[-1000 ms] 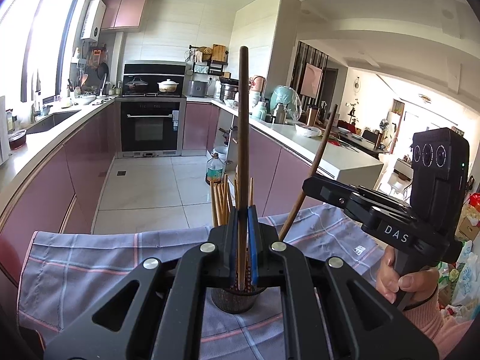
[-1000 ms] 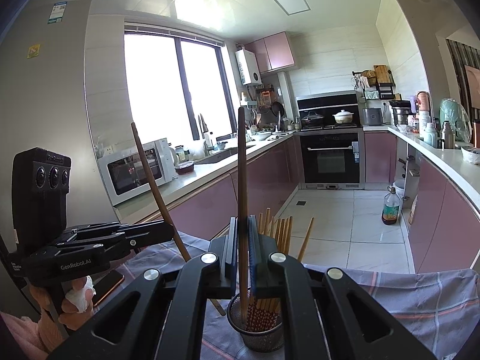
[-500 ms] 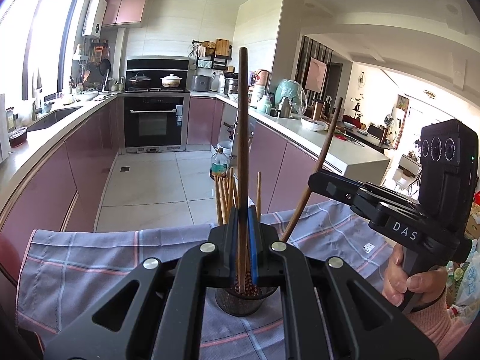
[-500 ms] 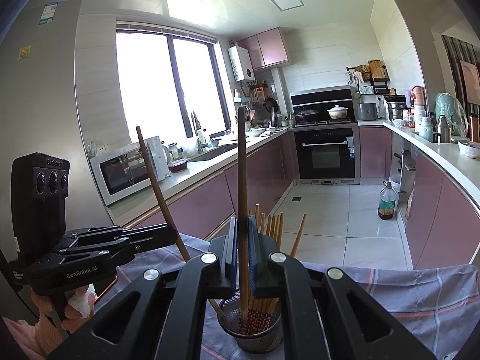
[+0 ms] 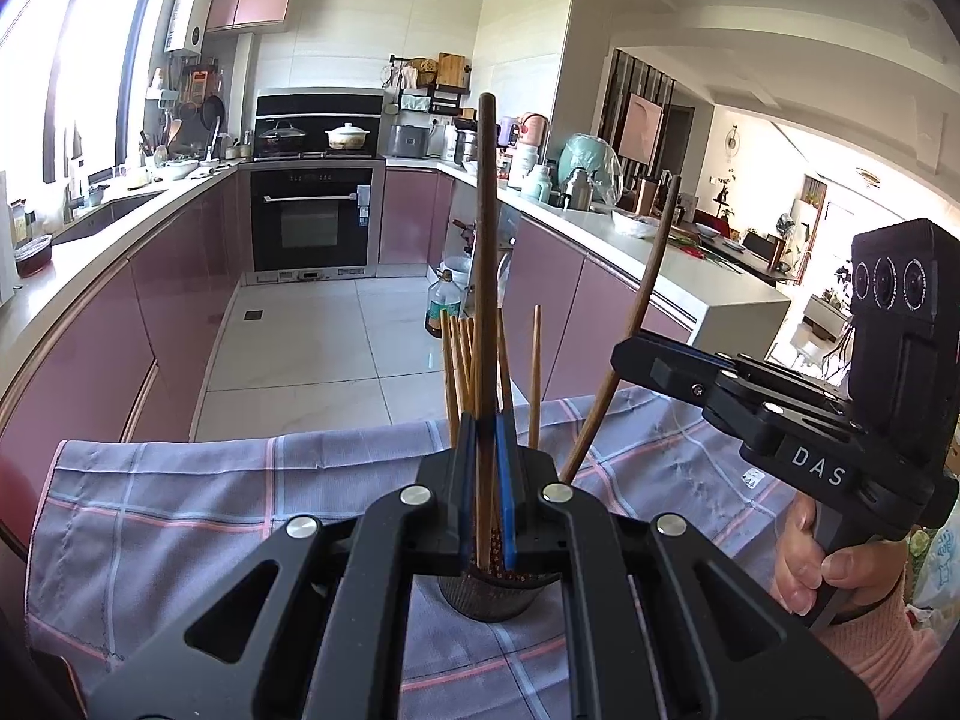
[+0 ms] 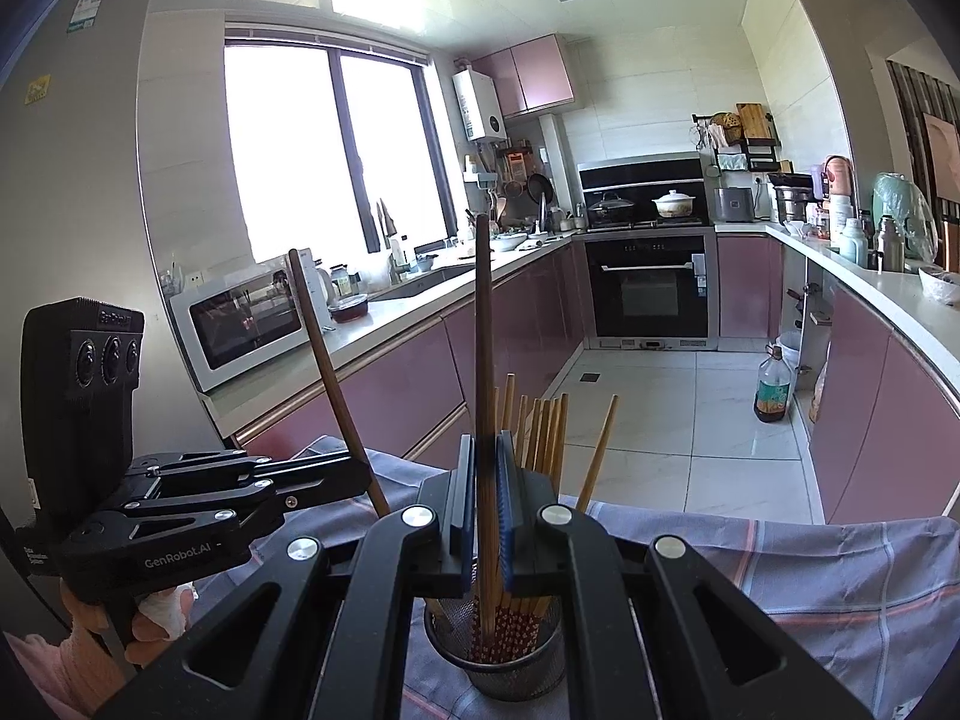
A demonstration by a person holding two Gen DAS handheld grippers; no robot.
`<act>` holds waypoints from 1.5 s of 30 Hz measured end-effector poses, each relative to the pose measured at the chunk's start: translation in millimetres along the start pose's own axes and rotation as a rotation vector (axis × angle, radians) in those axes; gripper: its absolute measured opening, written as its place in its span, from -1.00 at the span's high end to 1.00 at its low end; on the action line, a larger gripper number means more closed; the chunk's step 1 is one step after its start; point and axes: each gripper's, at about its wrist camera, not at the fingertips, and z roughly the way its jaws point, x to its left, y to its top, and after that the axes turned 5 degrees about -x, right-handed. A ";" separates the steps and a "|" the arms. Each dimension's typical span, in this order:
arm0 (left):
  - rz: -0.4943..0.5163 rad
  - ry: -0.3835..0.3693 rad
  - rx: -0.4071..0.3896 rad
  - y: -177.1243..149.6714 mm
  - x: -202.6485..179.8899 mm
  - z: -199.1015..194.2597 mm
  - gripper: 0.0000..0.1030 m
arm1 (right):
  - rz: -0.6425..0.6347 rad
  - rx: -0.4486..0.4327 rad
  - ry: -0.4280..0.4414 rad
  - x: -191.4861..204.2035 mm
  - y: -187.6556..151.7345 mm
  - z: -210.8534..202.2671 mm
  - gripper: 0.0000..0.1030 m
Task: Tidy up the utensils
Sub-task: 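Lower both held chopsticks down into the black mesh cup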
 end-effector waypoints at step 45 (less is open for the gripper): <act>0.005 0.005 0.156 -22.9 10.0 69.5 0.86 | 0.043 0.126 -0.026 -15.1 -23.6 36.0 0.90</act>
